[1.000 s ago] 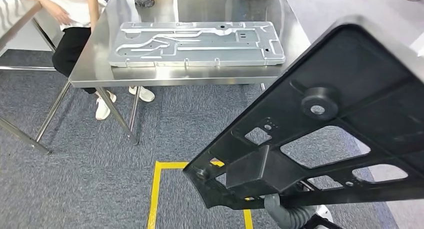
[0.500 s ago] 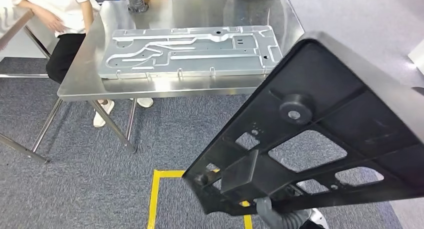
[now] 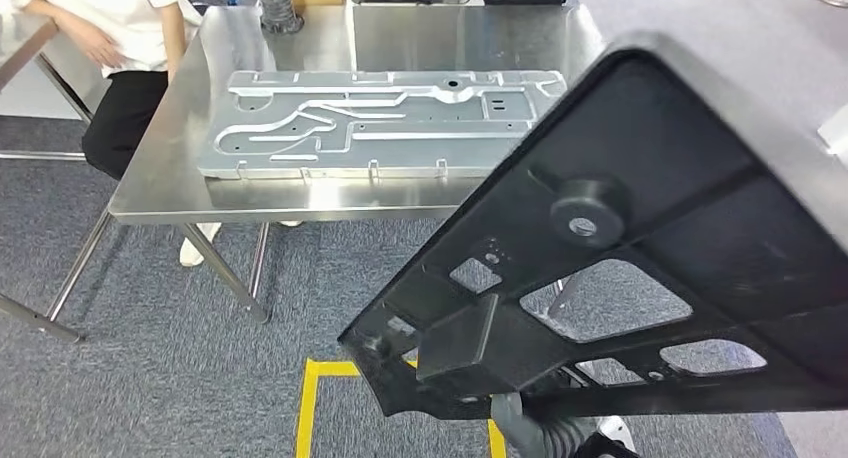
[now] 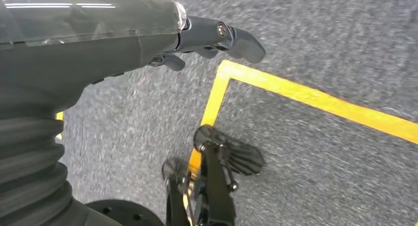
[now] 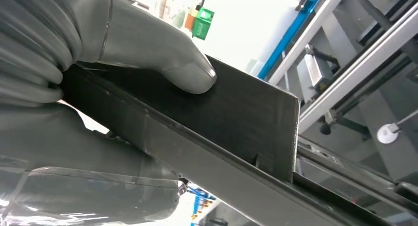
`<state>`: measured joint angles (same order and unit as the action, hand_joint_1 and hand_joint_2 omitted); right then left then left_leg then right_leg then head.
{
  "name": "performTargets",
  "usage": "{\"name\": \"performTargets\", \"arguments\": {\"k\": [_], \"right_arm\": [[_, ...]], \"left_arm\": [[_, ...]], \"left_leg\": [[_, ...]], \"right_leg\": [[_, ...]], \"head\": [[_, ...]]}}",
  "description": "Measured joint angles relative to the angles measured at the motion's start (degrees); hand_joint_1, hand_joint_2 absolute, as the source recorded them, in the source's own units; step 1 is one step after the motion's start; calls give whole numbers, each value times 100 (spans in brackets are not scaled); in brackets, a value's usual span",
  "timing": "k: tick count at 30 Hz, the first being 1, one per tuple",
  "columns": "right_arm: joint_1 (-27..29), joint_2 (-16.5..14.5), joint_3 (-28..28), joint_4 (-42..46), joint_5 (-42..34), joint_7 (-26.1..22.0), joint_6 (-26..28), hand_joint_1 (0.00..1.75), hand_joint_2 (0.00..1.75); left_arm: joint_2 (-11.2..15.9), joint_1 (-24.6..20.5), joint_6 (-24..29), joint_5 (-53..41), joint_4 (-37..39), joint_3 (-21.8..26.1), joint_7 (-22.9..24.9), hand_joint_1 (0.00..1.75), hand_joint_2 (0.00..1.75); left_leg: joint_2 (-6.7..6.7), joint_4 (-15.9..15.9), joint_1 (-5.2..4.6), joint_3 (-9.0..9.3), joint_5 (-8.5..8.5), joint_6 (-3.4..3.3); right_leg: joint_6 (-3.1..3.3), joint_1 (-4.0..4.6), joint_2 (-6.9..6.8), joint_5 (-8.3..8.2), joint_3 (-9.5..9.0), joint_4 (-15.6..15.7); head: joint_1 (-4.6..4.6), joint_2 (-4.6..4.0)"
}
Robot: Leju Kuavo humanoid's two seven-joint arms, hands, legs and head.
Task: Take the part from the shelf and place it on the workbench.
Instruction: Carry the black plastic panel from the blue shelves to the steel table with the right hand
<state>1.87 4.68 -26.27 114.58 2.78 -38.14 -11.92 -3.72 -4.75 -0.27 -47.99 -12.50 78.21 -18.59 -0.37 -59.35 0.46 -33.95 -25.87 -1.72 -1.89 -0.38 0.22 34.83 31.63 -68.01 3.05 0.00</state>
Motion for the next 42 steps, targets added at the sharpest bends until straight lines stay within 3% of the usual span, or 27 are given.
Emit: {"name": "performTargets", "arguments": {"k": [2, 3, 4, 6, 8, 9, 12, 14, 17, 18, 19, 21, 23, 28, 30, 32, 33, 34, 35, 37, 38, 40, 42], "right_arm": [[-67, -41, 0, -30, 0, 0, -43, 175, 175], [-90, -59, 0, -46, 0, 0, -64, 175, 175], [-111, -75, 0, -61, 0, 0, -83, 175, 175], [-145, -104, 4, -77, 3, 0, -96, 175, 175], [-159, -122, 19, -77, 22, 0, -95, 175, 175], [-152, -129, 32, -71, 37, 0, -92, 175, 175], [-128, -159, 59, -32, 64, 0, -85, 175, 175], [-129, -181, 62, -12, 66, 0, -83, 175, 175], [-116, -205, 63, -9, 68, 0, -81, 175, 175], [-105, -208, 63, -9, 72, 0, -79, 175, 175], [-91, -209, 63, -6, 76, 0, -75, 175, 175], [-57, -210, 63, 12, 90, 0, -61, 175, 175], [-32, -210, 64, 42, 104, 0, -21, 175, 175], [-15, -210, 98, 143, 70, 0, 36, 175, 175], [-42, -209, 137, 178, 35, 0, 32, 175, 175], [-89, -208, 186, 185, -21, 0, 14, 175, 175], [-130, -208, 218, 182, -61, 0, 0, 175, 175], [-194, -208, 257, 177, -108, 0, -21, 175, 175], [-270, -208, 302, 169, -155, 0, -48, 175, 175], [-422, -208, 413, 155, -230, 0, -118, 175, 175], [-481, -211, 477, 146, -242, 0, -153, 175, 175], [-570, -225, 638, 103, -140, 1, -114, 175, 175], [-728, -256, 870, -69, 403, 29, 343, 175, 175]], "left_arm": [[10, -16, -18, -10, 0, -2, 12, 0, 175], [13, -18, -25, -13, 0, -3, 19, 0, 175], [15, -18, -33, -17, 0, -4, 23, 0, 175], [15, -16, -56, -37, 0, -9, 29, 0, 175], [13, -23, -79, -71, 0, -15, 34, 0, 175], [12, -26, -84, -86, 0, -18, 37, 0, 175], [24, -44, -87, -115, -2, -25, 44, 0, 175], [32, -63, -88, -122, -3, -29, 44, 0, 175], [41, -62, -87, -127, -3, -37, 44, 0, 175], [45, -55, -86, -127, -3, -40, 45, 0, 175], [48, -49, -85, -128, -3, -46, 47, 0, 175], [51, -45, -85, -137, -2, -57, 50, 0, 175], [54, -48, -88, -155, -3, -64, 56, 0, 175], [70, -52, -102, -180, -4, -98, 56, 0, 175], [77, -65, -116, -180, -4, -116, 48, 0, 175], [97, -68, -133, -179, -4, -120, 39, 0, 175], [110, -65, -145, -177, -4, -120, 34, 0, 175], [123, -62, -157, -174, -4, -120, 28, 0, 175], [135, -60, -170, -169, -4, -120, 22, 0, 175], [150, -62, -187, -146, -4, -120, 7, 0, 175], [155, -65, -189, -129, -4, -120, 0, 0, 175], [161, -66, -180, -82, -4, -119, -9, 0, 175], [167, -65, -155, -18, -6, -112, -22, 0, 175]], "left_leg": [[-7, 3, -4, 76, -81, -16], [-14, 4, -7, 133, -129, -17], [-21, 4, -10, 206, -183, -13], [-35, 10, -17, 359, -296, 4], [-49, 22, -29, 455, -390, 51], [-53, 18, -33, 480, -411, 83], [-42, -44, -39, 539, -439, 184], [-23, -403, -29, 382, -583, 232], [-10, -1362, 10, -222, -939, 320], [-9, -1492, 24, -366, -928, 346], [-8, -1422, 37, -416, -790, 364], [-3, -776, 62, -275, -236, 377], [6, -189, 51, -124, 44, 346], [5, 23, 40, -49, 47, 142], [7, 54, 49, 5, 22, 79], [9, 56, 37, 45, -24, 45], [8, 55, 28, 74, -52, 37], [5, 55, 19, 116, -83, 36], [1, 55, 10, 171, -118, 39], [-8, 60, -10, 271, -194, 55], [-13, 61, -17, 298, -225, 73], [-14, 84, -18, 315, -256, 127], [-5, 126, -13, 353, -278, 182]], "right_leg": [[-31, -1, 0, 251, 506, -606], [-32, 0, 0, 262, 653, -678], [-16, 3, 0, 128, 702, -545], [59, 30, -3, -486, 613, 146], [145, 75, -3, -908, 518, 697], [180, 91, 2, -979, 503, 803], [269, 67, 19, -959, 374, 915], [323, 37, 9, -929, 236, 990], [350, 29, 4, -838, 125, 1011], [344, 25, 10, -801, 84, 1010], [333, 18, 15, -761, 32, 1009], [291, 1, 18, -667, -95, 1008], [230, 1, 21, -587, -165, 989], [61, 6, 16, -426, -146, 876], [16, -5, 9, -195, 135, 342], [-7, -11, 8, 40, 626, -435], [-8, -14, 7, 36, 813, -669], [2, -14, 7, -93, 891, -677], [27, -9, 8, -333, 847, -447], [115, 27, 5, -841, 579, 322], [154, 49, 1, -965, 459, 633], [199, 84, 0, -964, 368, 863], [232, 64, 9, -969, 318, 956]], "head": [[-1, 0], [0, 0], [0, 0], [-1, 0], [0, 0], [0, 0], [0, 1], [1, 1], [1, 0], [1, 0], [1, 0], [1, 0], [0, 0], [0, 0], [0, 0], [0, 0], [0, 0], [0, 0], [0, 0], [-1, 0], [-1, 0], [1, 0], [1, 0]]}}
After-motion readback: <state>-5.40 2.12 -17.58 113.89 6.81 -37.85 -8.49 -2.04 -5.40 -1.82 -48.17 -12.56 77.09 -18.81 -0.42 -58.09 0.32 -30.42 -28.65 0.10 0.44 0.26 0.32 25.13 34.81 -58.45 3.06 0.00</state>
